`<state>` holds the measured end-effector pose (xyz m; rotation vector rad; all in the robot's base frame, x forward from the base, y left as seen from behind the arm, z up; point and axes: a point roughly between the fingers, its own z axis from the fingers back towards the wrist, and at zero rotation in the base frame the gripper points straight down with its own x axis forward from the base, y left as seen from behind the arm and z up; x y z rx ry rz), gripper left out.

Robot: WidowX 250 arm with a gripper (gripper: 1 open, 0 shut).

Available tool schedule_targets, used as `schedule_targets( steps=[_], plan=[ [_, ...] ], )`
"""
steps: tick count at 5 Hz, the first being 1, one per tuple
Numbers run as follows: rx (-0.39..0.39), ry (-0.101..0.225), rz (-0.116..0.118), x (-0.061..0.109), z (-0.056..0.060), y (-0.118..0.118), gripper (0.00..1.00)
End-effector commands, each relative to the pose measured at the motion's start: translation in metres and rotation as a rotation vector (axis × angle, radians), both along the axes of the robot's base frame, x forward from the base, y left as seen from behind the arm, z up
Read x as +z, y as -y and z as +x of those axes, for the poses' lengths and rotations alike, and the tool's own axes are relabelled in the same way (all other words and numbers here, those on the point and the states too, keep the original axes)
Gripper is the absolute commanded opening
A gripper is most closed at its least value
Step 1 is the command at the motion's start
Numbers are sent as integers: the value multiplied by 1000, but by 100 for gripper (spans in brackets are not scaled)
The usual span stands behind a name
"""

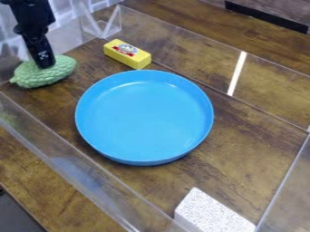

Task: Remove the green object from inside the blue tray and put it on the table

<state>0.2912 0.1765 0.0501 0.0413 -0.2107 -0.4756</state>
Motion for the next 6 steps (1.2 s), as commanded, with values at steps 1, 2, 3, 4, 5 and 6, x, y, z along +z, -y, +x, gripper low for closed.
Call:
schedule_targets(
  steps=[1, 2, 3, 4, 5, 6],
  plan=[
    [-3, -25, -27, -17, -8, -1, 0],
    [-10, -26, -42, -25, -9, 0, 100],
    [-10, -23, -55, -25, -10, 1, 100],
    [-7, -23, -61, -23, -10, 1, 0],
    [-4, -23, -70, -23, -10, 2, 0],
    [0, -23, -80, -22, -10, 3, 0]
  ],
)
